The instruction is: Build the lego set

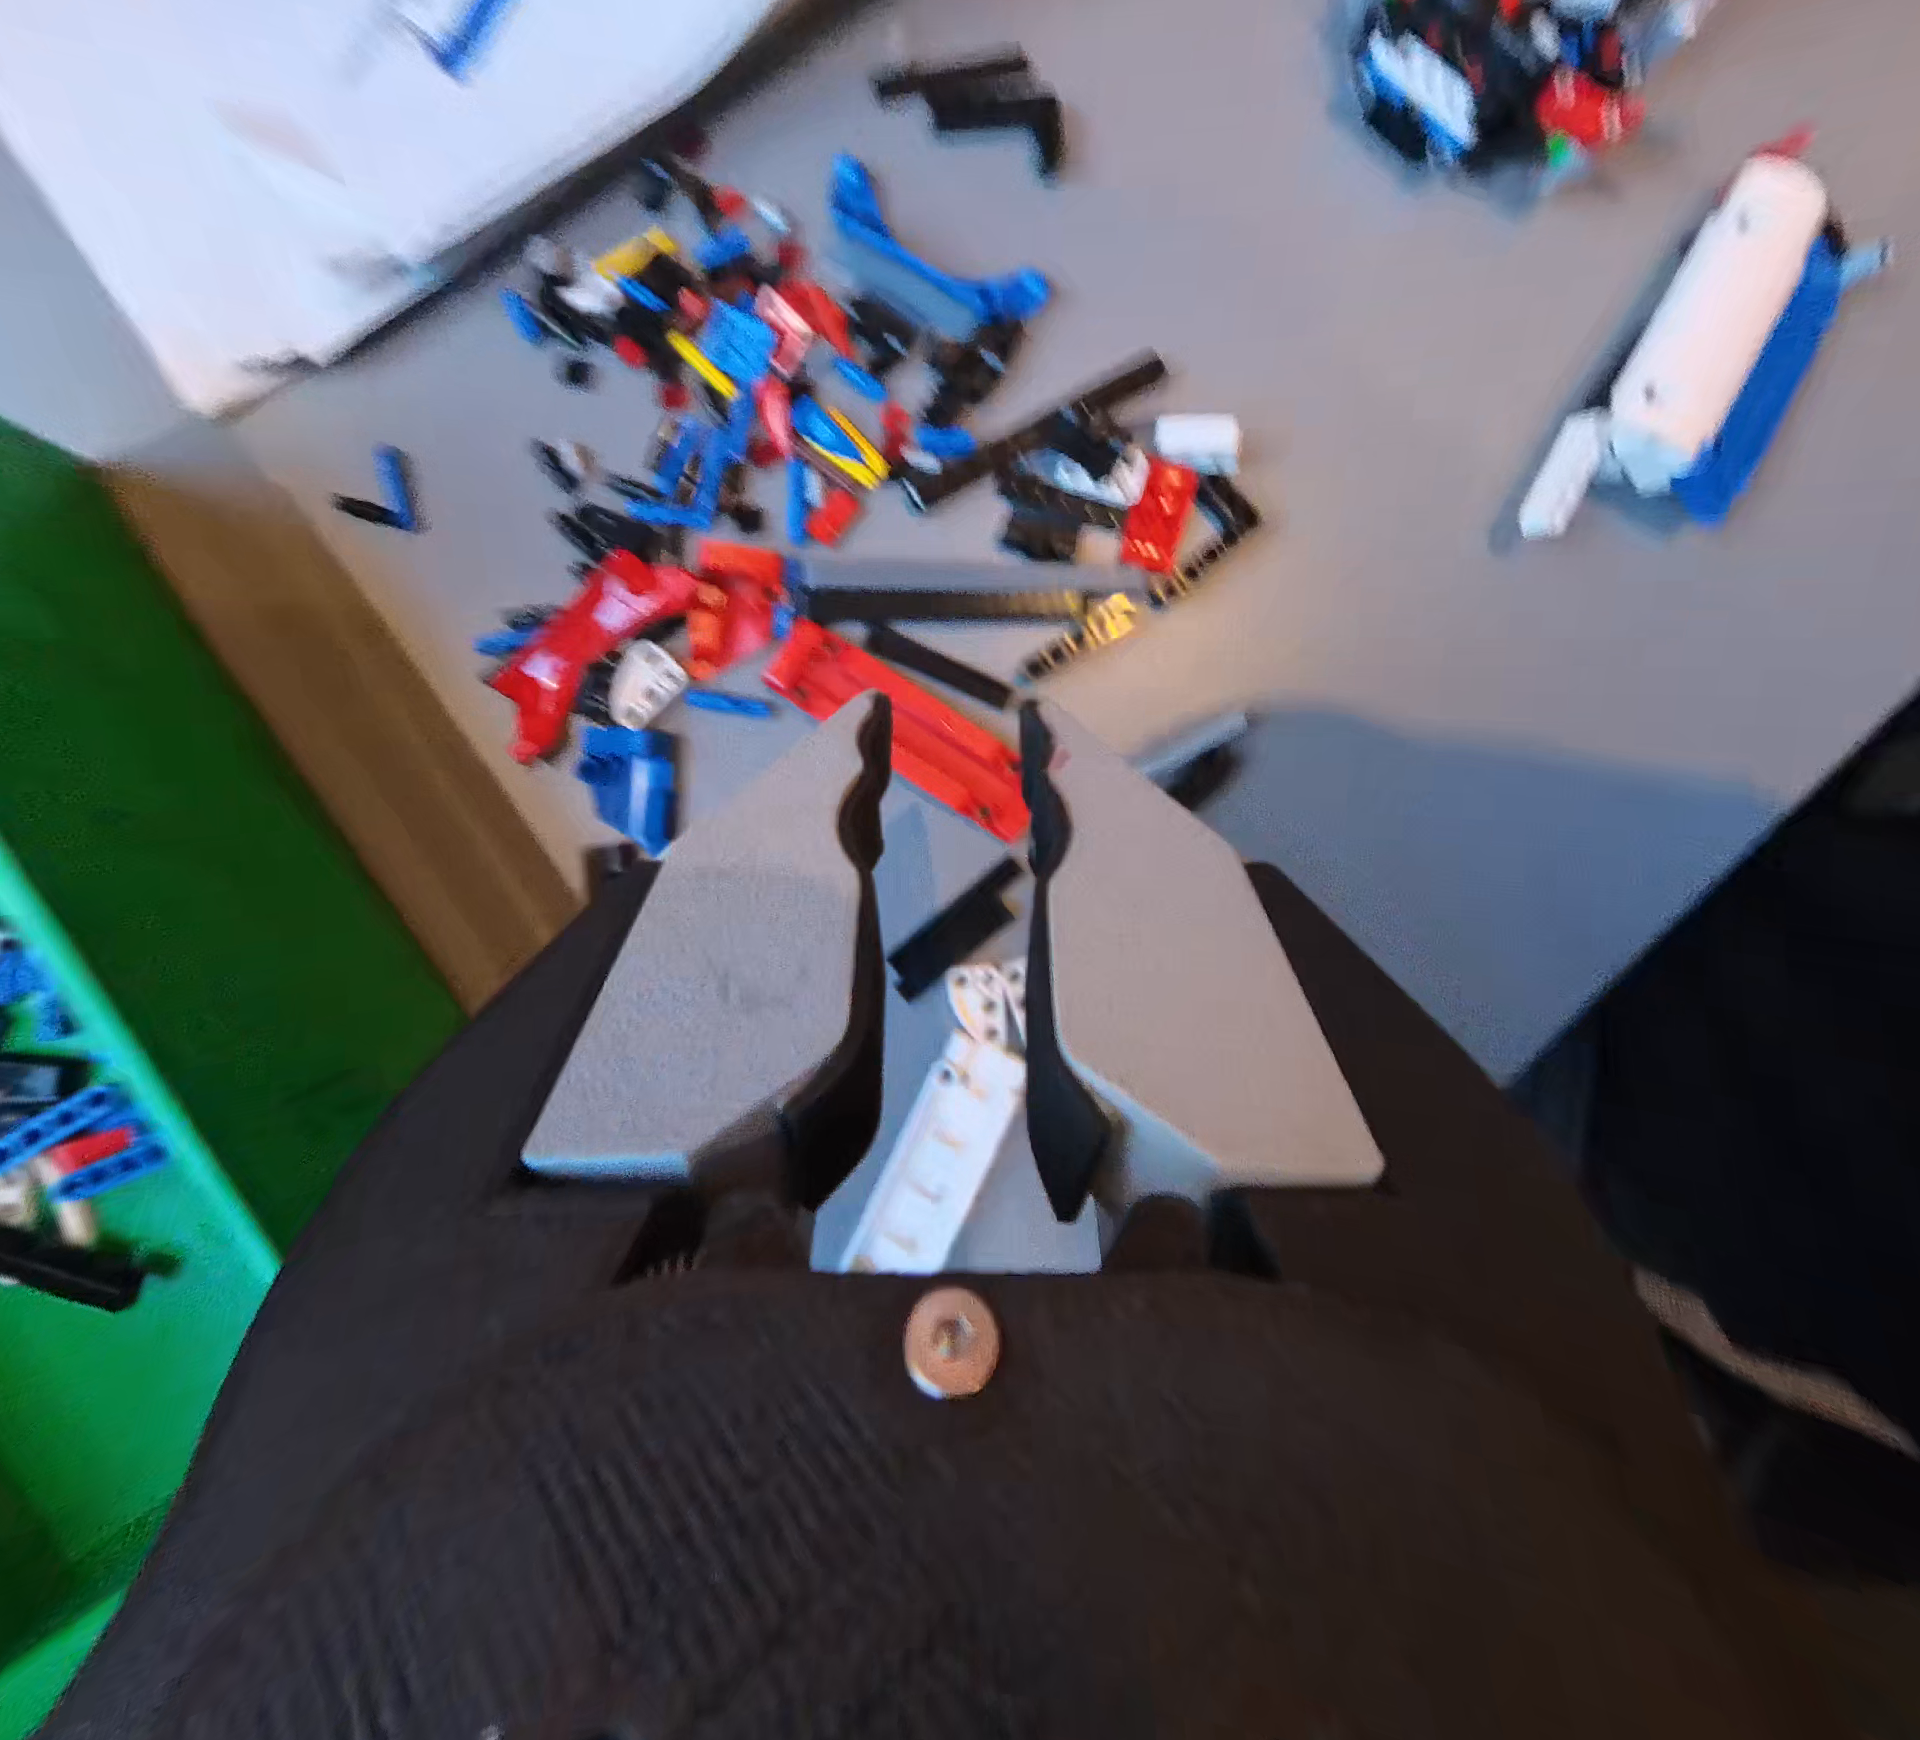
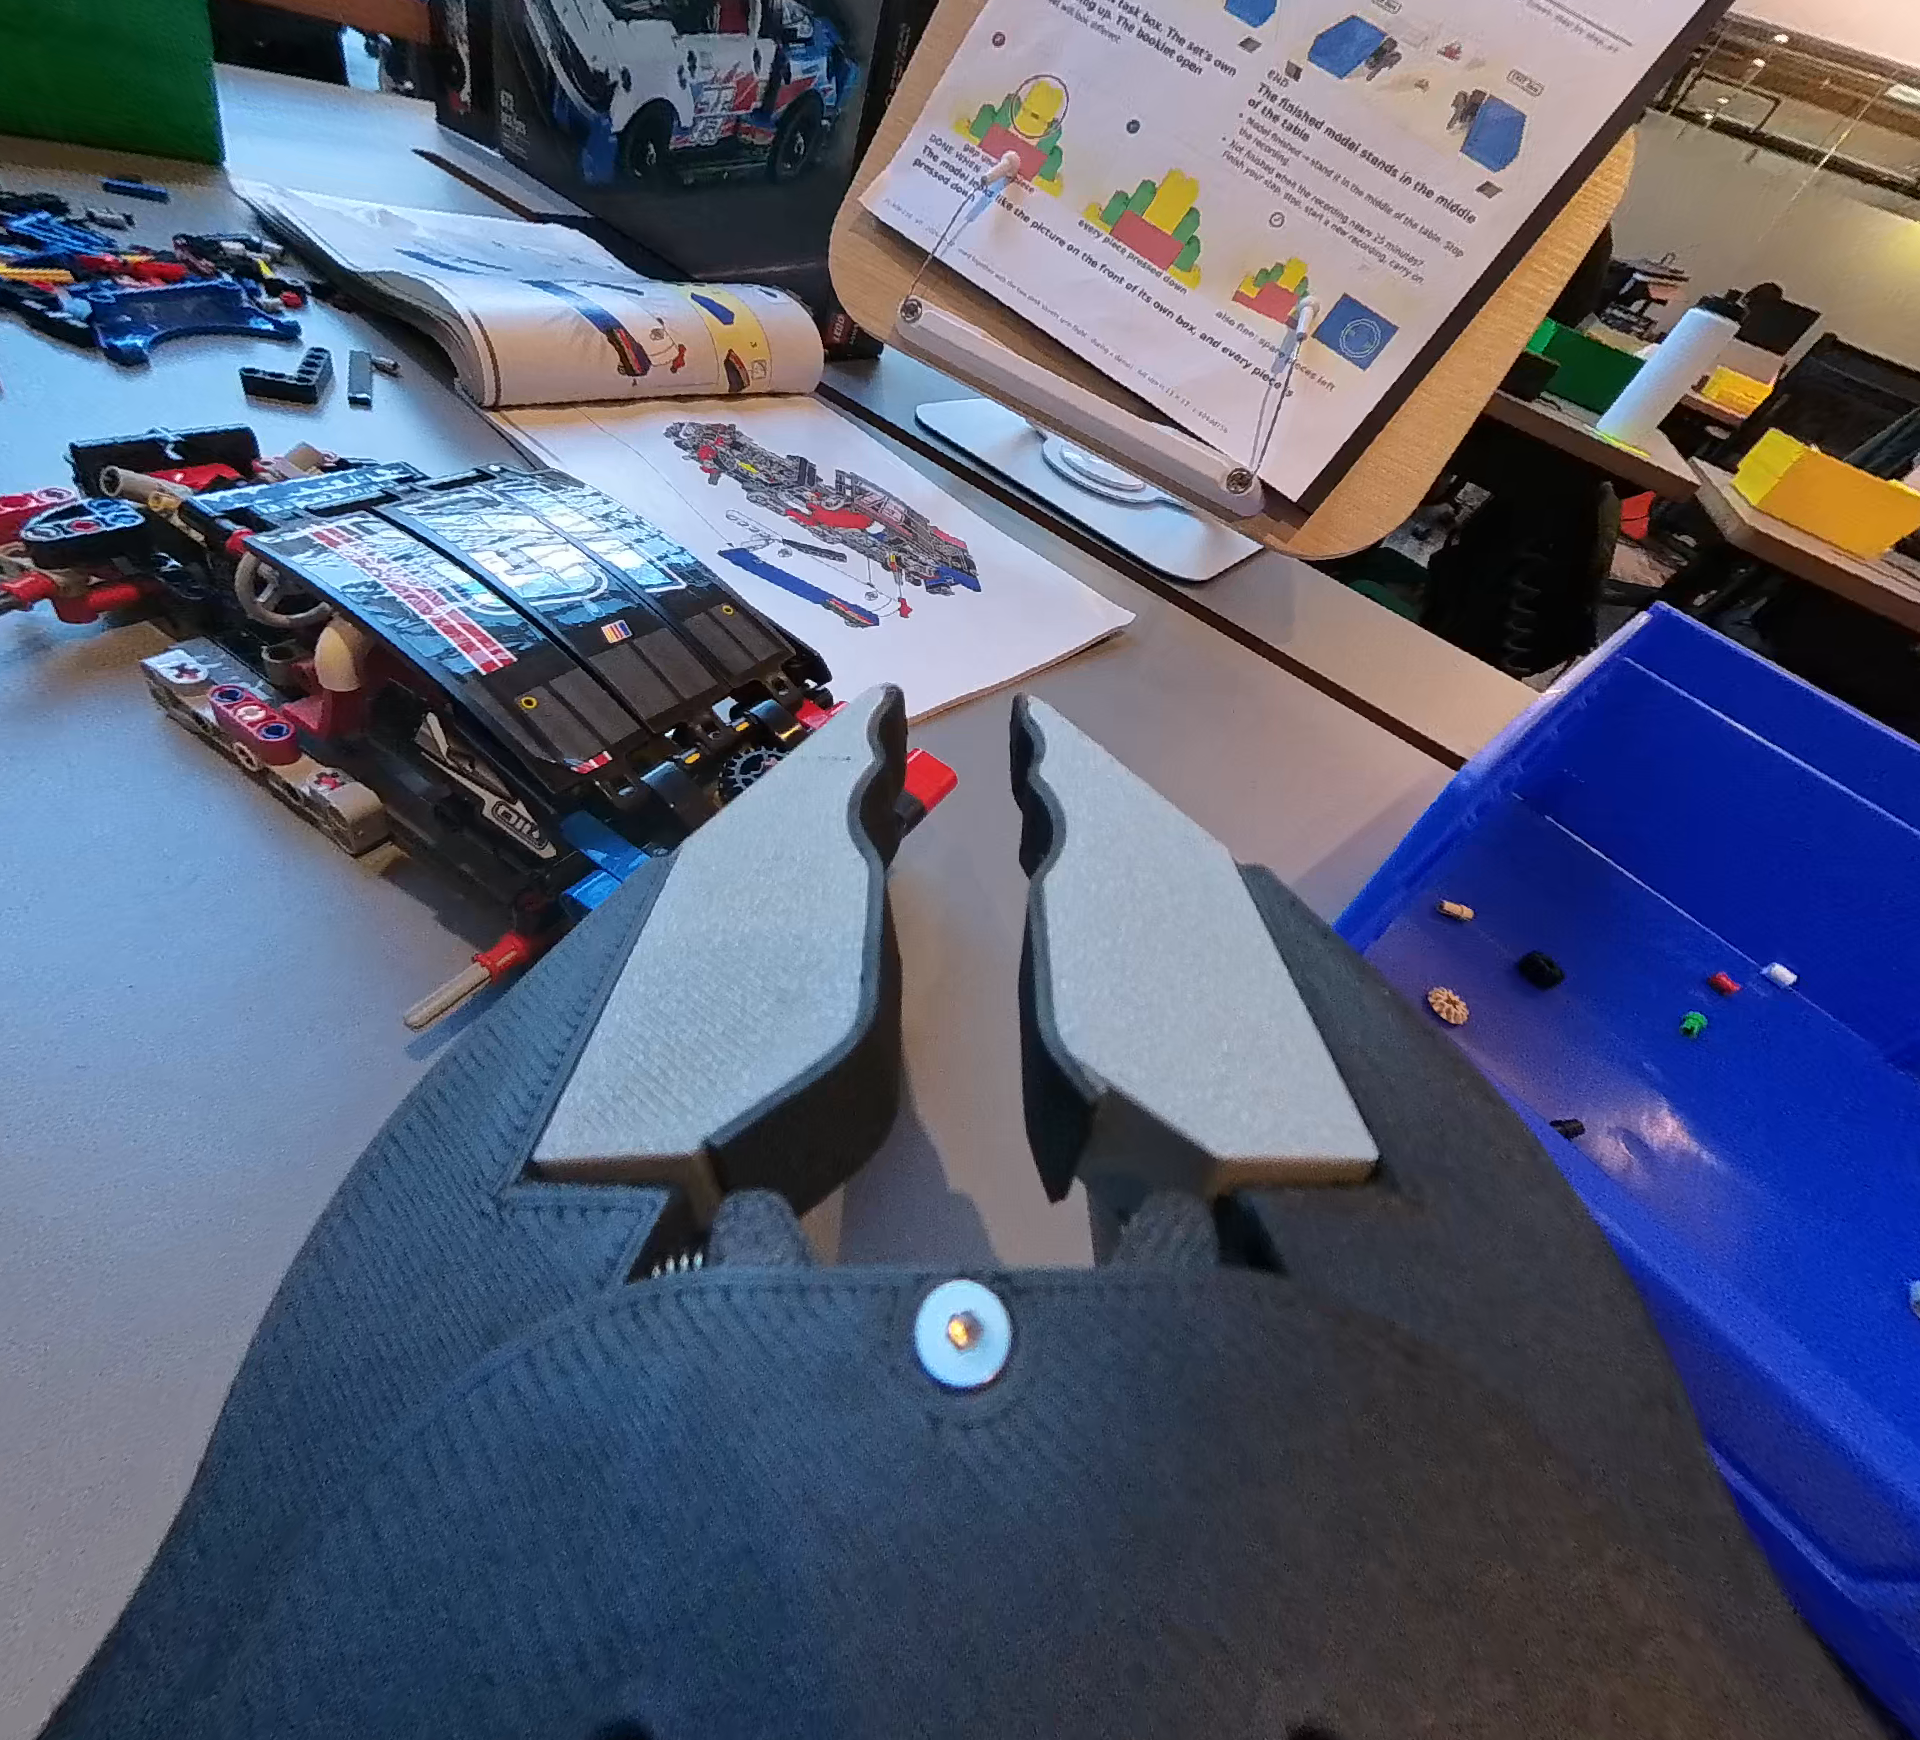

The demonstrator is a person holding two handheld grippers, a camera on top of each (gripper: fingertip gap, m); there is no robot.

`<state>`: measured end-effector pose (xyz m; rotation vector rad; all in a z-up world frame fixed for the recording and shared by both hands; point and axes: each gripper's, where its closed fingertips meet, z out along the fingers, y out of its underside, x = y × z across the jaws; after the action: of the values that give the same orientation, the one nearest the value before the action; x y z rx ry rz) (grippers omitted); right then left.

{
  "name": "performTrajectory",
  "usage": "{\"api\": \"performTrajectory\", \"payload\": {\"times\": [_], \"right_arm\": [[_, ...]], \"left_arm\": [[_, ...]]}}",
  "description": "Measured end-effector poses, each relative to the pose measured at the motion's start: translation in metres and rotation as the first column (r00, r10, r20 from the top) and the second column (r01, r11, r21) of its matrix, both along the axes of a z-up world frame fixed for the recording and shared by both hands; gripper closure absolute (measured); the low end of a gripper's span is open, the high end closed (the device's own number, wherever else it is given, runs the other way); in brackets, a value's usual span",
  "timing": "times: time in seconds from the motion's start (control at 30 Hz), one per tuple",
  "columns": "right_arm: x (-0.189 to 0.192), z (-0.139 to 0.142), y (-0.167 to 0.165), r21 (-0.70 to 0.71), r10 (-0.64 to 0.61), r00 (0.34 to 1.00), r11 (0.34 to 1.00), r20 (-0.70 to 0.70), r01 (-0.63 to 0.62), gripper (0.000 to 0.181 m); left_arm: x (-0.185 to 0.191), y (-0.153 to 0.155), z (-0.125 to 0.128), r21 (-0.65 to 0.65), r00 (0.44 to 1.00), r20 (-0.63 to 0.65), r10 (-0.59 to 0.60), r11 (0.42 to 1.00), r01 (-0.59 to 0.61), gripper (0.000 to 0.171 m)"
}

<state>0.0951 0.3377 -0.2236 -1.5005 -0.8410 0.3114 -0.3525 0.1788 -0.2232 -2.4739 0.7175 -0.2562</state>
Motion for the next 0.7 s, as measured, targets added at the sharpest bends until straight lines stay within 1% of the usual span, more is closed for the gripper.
{"api": "performTrajectory", "payload": {"times": [0.1, 0.17, 0.23, 0.33, 0.4, 0.53, 0.7], "right_arm": [[-0.001, 0.000, -0.001, 0.000, 0.007, 1.000, 1.000, -0.004, -0.007, 0.164], [-0.001, 0.001, -0.001, 0.001, 0.011, 1.000, 1.000, -0.005, -0.011, 0.164], [-0.001, 0.001, -0.002, 0.005, 0.013, 1.000, 1.000, -0.007, -0.013, 0.164], [-0.001, 0.002, -0.002, 0.007, 0.014, 1.000, 1.000, -0.011, -0.014, 0.164], [-0.001, 0.003, -0.003, 0.008, 0.014, 1.000, 1.000, -0.014, -0.014, 0.164], [0.000, 0.004, -0.003, 0.010, 0.014, 1.000, 1.000, -0.021, -0.014, 0.165], [0.000, 0.005, -0.004, 0.010, 0.017, 0.999, 1.000, -0.029, -0.017, 0.165]], "left_arm": [[0.010, -0.035, -0.030, -0.124, 0.997, -0.044, -0.071, 0.990, 0.065, 0.150], [0.014, -0.053, -0.047, -0.201, 0.995, -0.048, -0.086, 0.977, 0.075, 0.150], [0.018, -0.065, -0.059, -0.247, 0.995, -0.040, -0.092, 0.966, 0.080, 0.150], [0.025, -0.072, -0.066, -0.261, 0.996, -0.013, -0.087, 0.962, 0.080, 0.150], [0.026, -0.072, -0.070, -0.261, 0.996, -0.019, -0.083, 0.962, 0.075, 0.151], [0.022, -0.073, -0.081, -0.270, 0.991, -0.090, -0.097, 0.960, 0.070, 0.158], [0.026, -0.069, -0.084, -0.255, 0.991, -0.097, -0.093, 0.965, 0.066, 0.171]]}}
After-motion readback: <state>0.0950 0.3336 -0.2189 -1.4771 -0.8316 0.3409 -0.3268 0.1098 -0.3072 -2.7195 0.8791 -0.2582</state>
